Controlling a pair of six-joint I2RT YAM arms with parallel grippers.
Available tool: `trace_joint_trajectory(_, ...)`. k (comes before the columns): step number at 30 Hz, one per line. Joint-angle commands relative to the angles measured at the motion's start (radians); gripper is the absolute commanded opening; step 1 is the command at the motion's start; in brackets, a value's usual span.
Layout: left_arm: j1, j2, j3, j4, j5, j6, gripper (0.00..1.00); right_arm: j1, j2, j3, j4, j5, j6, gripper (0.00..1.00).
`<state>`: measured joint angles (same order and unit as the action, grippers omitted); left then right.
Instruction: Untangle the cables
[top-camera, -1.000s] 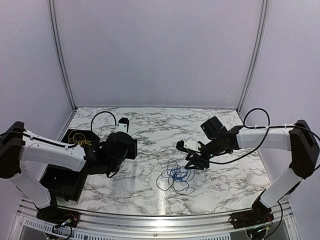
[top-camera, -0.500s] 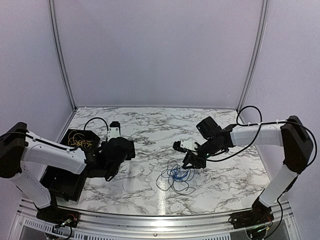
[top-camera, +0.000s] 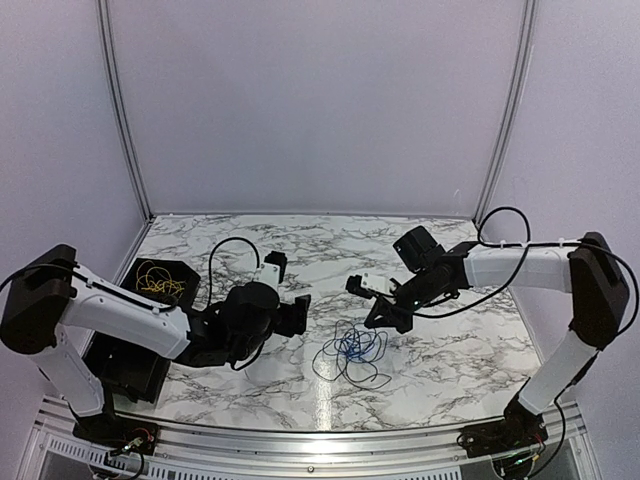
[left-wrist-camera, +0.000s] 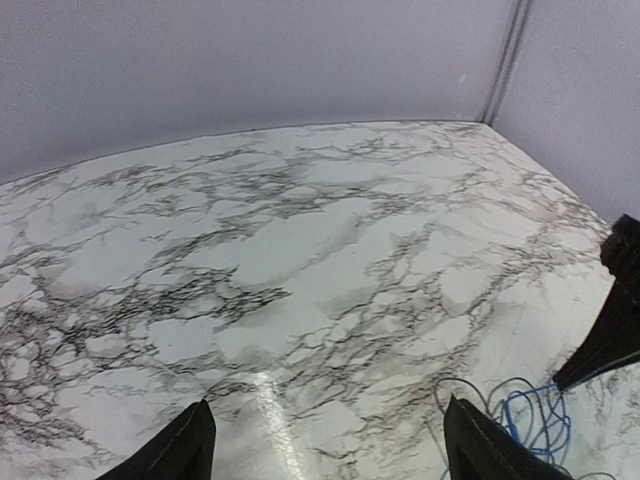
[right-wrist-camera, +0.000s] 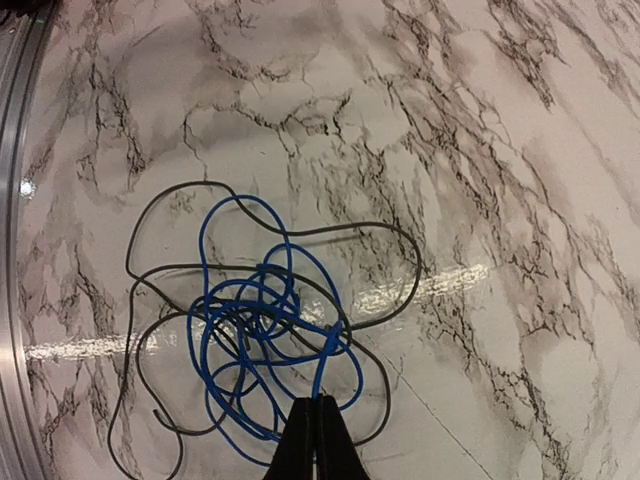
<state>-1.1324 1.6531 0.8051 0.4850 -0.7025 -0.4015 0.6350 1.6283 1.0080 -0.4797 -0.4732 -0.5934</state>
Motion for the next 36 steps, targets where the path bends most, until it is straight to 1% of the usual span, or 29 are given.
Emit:
trace_joint_trajectory(1, -0.014, 0.042, 0.027, 0.26, 0.262, 0.101, 0.81, 0.008, -0.123, 0.055, -0.015, -0.076, 0.052, 0.0)
trace_joint_trajectory(3, -0.015, 0.066, 0.039, 0.32, 0.356, 0.112, 0.78, 0.008, -0.161, 0.056, -0.011, -0.095, 0.06, 0.0)
trace_joint_trajectory(5, -0.015, 0.105, 0.068, 0.347, 0.413, 0.118, 0.75, 0.009, -0.181, 0.065, -0.014, -0.111, 0.063, 0.0)
trace_joint_trajectory(11, -0.017, 0.227, 0.184, 0.366, 0.463, 0.124, 0.69, 0.008, -0.194, 0.075, 0.003, -0.14, 0.084, 0.0)
trace_joint_trajectory(15, -0.01, 0.307, 0.251, 0.368, 0.403, 0.085, 0.6, 0.008, -0.202, 0.105, -0.034, -0.183, 0.078, 0.0)
trace_joint_trajectory(18, 0.002, 0.369, 0.291, 0.368, 0.364, 0.043, 0.54, 0.008, -0.239, 0.132, -0.053, -0.207, 0.08, 0.0)
trace_joint_trajectory(22, 0.006, 0.448, 0.331, 0.37, 0.319, 0.003, 0.51, -0.009, -0.318, 0.179, -0.07, -0.209, 0.08, 0.0)
trace_joint_trajectory(30, 0.006, 0.57, 0.394, 0.394, 0.345, -0.056, 0.49, -0.066, -0.339, 0.368, -0.174, -0.307, 0.082, 0.0)
trace_joint_trajectory(34, 0.008, 0.592, 0.386, 0.394, 0.34, -0.079, 0.48, -0.087, -0.331, 0.548, -0.257, -0.363, 0.072, 0.0)
trace_joint_trajectory(36, 0.008, 0.594, 0.376, 0.394, 0.328, -0.087, 0.47, -0.104, -0.328, 0.655, -0.297, -0.358, 0.045, 0.0)
